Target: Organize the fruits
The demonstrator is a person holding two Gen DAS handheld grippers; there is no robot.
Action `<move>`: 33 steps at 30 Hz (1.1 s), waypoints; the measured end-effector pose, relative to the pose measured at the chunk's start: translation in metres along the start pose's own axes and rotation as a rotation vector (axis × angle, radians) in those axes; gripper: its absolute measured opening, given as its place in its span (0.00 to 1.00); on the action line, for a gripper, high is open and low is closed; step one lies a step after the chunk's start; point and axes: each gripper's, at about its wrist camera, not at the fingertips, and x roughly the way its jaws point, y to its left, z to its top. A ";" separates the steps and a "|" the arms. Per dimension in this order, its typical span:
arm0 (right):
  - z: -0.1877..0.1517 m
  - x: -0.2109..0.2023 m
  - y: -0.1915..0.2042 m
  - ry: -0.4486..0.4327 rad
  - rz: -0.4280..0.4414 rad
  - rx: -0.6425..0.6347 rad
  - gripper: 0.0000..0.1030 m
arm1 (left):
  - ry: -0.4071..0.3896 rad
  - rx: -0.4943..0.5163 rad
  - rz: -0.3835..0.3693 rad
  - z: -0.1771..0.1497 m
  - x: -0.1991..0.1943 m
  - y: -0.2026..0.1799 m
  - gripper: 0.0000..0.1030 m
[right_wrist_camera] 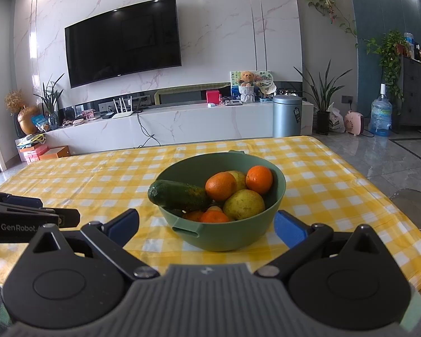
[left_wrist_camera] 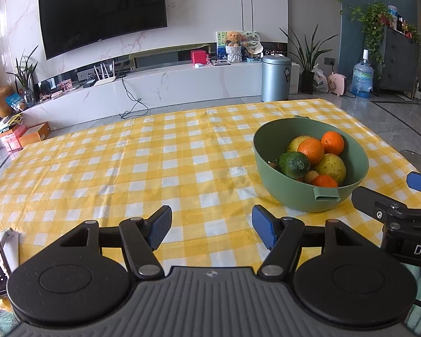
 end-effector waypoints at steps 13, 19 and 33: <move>0.000 0.000 0.000 0.001 -0.002 -0.002 0.96 | 0.000 -0.001 0.000 0.000 0.000 0.001 0.75; 0.000 0.000 0.000 0.001 -0.002 -0.002 0.96 | -0.002 0.000 0.004 0.000 -0.001 0.001 0.75; 0.000 0.000 0.000 0.001 -0.003 -0.003 0.96 | -0.004 -0.002 0.006 0.002 -0.002 0.003 0.76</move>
